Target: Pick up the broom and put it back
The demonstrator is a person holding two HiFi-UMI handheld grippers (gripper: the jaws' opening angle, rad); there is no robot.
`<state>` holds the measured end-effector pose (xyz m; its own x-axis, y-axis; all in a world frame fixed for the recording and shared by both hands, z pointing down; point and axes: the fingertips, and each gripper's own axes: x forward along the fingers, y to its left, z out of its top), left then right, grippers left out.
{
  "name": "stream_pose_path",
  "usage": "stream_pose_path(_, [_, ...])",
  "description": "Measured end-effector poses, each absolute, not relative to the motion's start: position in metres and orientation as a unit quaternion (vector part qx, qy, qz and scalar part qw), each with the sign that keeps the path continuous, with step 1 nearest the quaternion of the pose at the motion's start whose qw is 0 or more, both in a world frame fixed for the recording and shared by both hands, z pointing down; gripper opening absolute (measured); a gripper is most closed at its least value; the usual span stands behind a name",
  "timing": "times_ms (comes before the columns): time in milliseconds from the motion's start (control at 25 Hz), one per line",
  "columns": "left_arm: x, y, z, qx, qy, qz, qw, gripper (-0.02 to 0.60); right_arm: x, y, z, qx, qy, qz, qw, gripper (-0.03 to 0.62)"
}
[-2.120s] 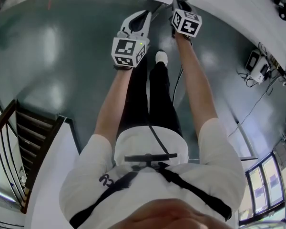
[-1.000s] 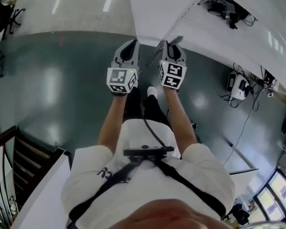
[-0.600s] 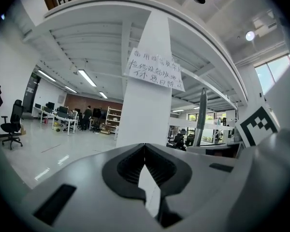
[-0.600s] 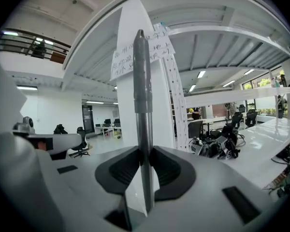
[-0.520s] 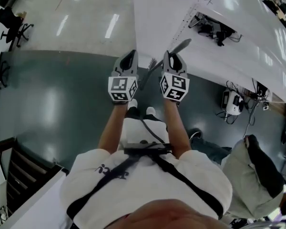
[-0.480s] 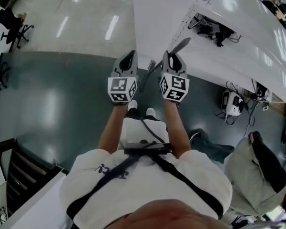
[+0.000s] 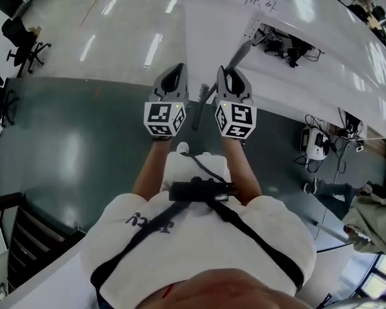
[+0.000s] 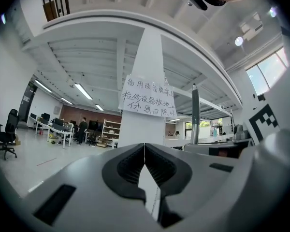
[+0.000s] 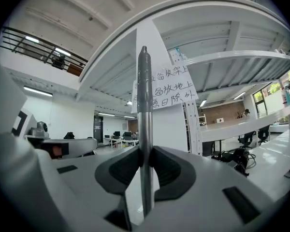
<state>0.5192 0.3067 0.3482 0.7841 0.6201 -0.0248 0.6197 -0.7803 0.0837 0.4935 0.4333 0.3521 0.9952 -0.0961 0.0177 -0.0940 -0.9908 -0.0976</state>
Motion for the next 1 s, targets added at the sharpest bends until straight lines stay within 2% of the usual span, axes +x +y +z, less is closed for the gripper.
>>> stream_pose_path(120, [0.515, 0.309, 0.338, 0.943, 0.331, -0.008, 0.041, 0.009, 0.487, 0.429, 0.348, -0.998, 0.055, -0.008, 0.044, 0.095])
stream_pose_path(280, [0.512, 0.318, 0.335, 0.945, 0.328, -0.014, -0.002, 0.009, 0.486, 0.430, 0.346, -0.997, 0.060, -0.006, 0.043, 0.095])
stream_pose_path(560, [0.508, 0.316, 0.338, 0.952, 0.306, -0.019, 0.020, 0.009, 0.486, 0.420, 0.343, -0.995, 0.096, -0.004, 0.036, 0.095])
stream_pose_path(720, [0.500, 0.291, 0.348, 0.964, 0.264, 0.000, 0.002, 0.009, 0.485, 0.394, 0.342, -0.989, 0.146, -0.005, 0.028, 0.095])
stream_pose_path(1000, [0.464, 0.216, 0.364, 0.989, 0.147, 0.007, 0.014, 0.009, 0.467, 0.317, 0.359, -0.960, 0.280, -0.007, 0.012, 0.095])
